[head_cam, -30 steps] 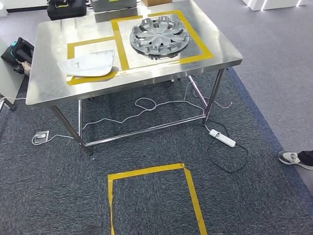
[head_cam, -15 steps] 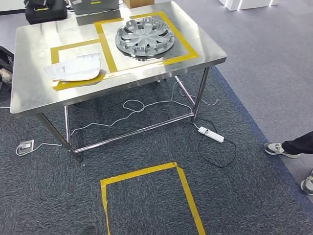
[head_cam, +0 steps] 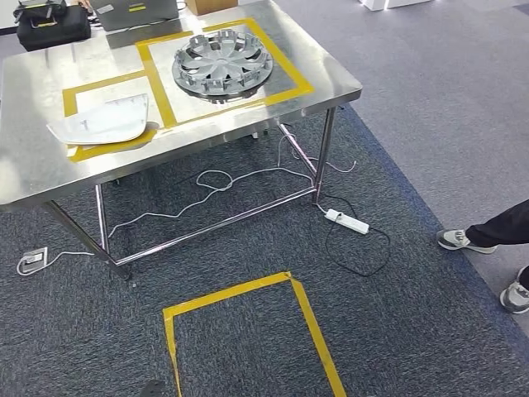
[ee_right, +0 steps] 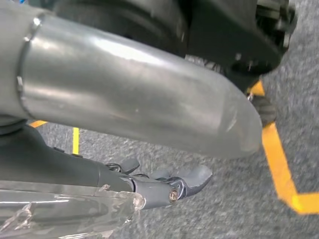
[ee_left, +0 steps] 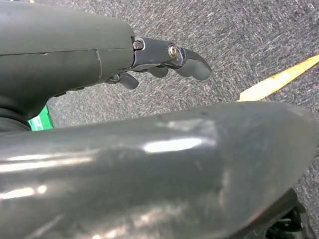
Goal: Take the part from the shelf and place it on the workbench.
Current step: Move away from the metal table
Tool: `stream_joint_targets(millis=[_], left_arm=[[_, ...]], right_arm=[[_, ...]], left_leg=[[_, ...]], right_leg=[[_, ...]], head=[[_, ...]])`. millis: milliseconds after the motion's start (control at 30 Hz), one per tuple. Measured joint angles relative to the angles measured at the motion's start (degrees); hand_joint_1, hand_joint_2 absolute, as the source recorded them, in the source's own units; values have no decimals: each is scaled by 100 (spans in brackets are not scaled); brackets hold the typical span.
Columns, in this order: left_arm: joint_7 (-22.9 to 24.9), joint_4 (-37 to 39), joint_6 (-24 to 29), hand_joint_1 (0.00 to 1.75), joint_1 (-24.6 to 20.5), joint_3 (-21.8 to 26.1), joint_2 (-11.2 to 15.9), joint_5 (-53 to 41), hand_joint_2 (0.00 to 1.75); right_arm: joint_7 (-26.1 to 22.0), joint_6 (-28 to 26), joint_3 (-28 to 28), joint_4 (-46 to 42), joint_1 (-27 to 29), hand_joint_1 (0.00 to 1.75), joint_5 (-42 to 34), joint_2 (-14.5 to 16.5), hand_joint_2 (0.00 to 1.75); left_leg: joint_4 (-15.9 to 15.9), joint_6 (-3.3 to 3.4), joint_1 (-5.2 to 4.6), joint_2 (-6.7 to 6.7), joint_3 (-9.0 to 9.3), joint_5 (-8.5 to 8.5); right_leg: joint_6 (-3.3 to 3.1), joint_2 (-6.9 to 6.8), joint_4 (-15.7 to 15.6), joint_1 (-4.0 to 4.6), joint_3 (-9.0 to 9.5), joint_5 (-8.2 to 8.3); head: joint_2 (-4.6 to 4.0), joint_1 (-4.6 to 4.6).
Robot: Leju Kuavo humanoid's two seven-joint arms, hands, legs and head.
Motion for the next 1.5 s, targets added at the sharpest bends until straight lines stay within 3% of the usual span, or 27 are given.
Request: stream_joint_targets(millis=[67,133,167,200,233,300,333,400,500,567,633,667,700,733,800,867,967,1033,1067,1133,1200,1233,1267,1333,1367,1433,1500], left_arm=[[0,0,0,0,1,1,1,0,0],[0,0,-1,0,7,3,1,-1,0],[0,0,0,0,12,4,2,-1,0],[0,0,-1,0,17,5,2,-4,0],[0,0,-1,0,19,6,2,-9,0],[0,0,-1,0,15,7,3,-23,0],[0,0,-1,0,9,8,3,-28,0],[0,0,-1,0,-3,9,0,-33,0],[0,0,0,0,-11,13,4,-35,0],[0,0,0,0,-12,17,4,-35,0],[0,0,-2,0,-1,20,2,-35,0],[0,0,-2,0,6,22,2,-35,0],[0,0,-2,0,9,26,2,-37,0],[0,0,-2,0,9,31,1,-39,0],[0,0,-2,0,4,38,-2,-45,0],[0,0,-1,0,2,43,-3,-48,0],[0,0,-1,0,1,46,-1,-48,0],[0,0,-2,0,1,47,-1,-49,0],[0,0,-1,0,1,48,-1,-49,0],[0,0,-2,0,4,48,1,-50,0],[0,0,-2,0,15,48,2,-50,0],[0,0,-1,0,20,48,2,-51,0],[0,0,-1,0,22,48,2,-52,0],[0,1,-1,0,16,48,1,-58,0],[0,1,-1,0,10,48,-4,-62,0],[0,2,2,0,5,49,-13,-67,0],[0,1,7,0,5,51,-20,-68,0]], right_arm=[[3,-1,0,0,-11,0,1,0,0],[5,0,1,0,-22,0,2,0,0],[7,1,1,0,-21,0,3,0,0],[8,1,1,0,-18,0,3,0,0],[10,1,1,0,-17,0,4,0,0],[11,2,1,0,-23,0,7,0,0],[11,2,0,0,-30,0,8,0,0],[11,2,0,0,-38,0,13,0,0],[12,2,1,0,-19,0,17,-2,0],[12,4,1,0,-22,0,18,-4,0],[11,13,1,0,-38,0,18,-1,0],[11,16,1,0,-38,0,19,0,0],[11,19,1,0,-32,0,20,1,0],[12,19,1,0,-25,0,21,1,0],[12,18,1,0,-20,0,23,-1,0],[11,18,1,0,-38,0,24,-2,0],[13,20,1,0,-39,0,25,-2,0],[12,19,-1,0,-31,0,26,-2,0],[11,19,-1,0,-36,0,26,-2,0],[11,18,-2,0,-45,0,27,-2,0],[12,18,-1,0,-35,0,27,-2,0],[12,18,-1,0,-29,0,27,-2,0],[12,18,-1,0,-25,0,27,-2,0],[11,19,-2,0,-27,0,27,-2,0],[11,19,-1,0,-31,0,27,-2,0],[11,20,0,0,-29,0,26,-2,0],[11,20,1,0,-3,0,26,-5,0]], left_leg=[[461,-49,10,-81,-209,-297],[1259,-71,14,-136,-595,-650],[1533,-74,15,-146,-737,-712],[1592,-71,15,-153,-780,-653],[1418,-65,17,-162,-710,-487],[659,-47,28,-250,-359,-70],[307,-36,39,-310,-195,52],[-10,-7,42,-393,-58,91],[-46,99,46,-328,-52,105],[-66,164,58,-259,-45,116],[-64,193,41,-180,-44,106],[-63,198,33,-139,-42,103],[-61,200,28,-105,-38,99],[-61,198,25,-80,-29,94],[-60,175,22,-39,3,75],[-51,127,-3,-4,29,50],[-61,44,-14,46,38,52],[67,-16,-1,-1,-14,-68],[292,-40,4,-48,-115,-218],[1054,-67,11,-131,-474,-604],[1586,-73,13,-153,-745,-738],[1541,-70,15,-159,-735,-629],[1274,-63,18,-170,-614,-427],[481,-49,36,-277,-239,-35],[189,-39,46,-338,-105,56],[-19,-1,45,-405,-28,57],[-36,69,48,-356,-34,73]], right_leg=[[-59,49,-23,-23,2,25],[-83,109,-24,-21,-9,29],[-86,145,-23,-20,-10,30],[-87,183,-22,-20,-8,30],[-85,225,-21,-22,-2,30],[-62,308,-15,-21,9,25],[-39,347,0,-13,1,20],[22,405,7,-1,-28,23],[121,404,27,-19,-94,-5],[173,249,441,-19,-289,-262],[208,109,1242,-22,-667,-644],[216,84,1555,-26,-819,-748],[217,73,1669,-28,-874,-739],[211,65,1536,-29,-806,-616],[189,-21,747,-25,-402,-229],[146,-105,125,-7,-79,-20],[62,-58,17,18,-20,8],[-11,-6,-13,-1,-18,39],[-45,22,-30,-14,-16,54],[-82,80,-34,-18,-32,62],[-88,150,-33,-16,-38,63],[-86,189,-32,-18,-35,64],[-82,231,-31,-21,-27,64],[-49,308,-13,-16,-26,58],[-21,343,1,-8,-41,56],[48,400,9,1,-78,68],[114,397,8,-16,-114,68]], head=[[0,-18],[0,-29],[0,-29],[0,-28],[0,-28],[0,-29],[0,-28],[0,-27],[0,-19],[0,24],[0,51],[0,50],[0,51],[0,50],[0,53],[0,47],[0,44],[0,34],[0,26],[0,14],[0,14],[0,15],[0,15],[0,11],[0,14],[0,13],[0,14]])
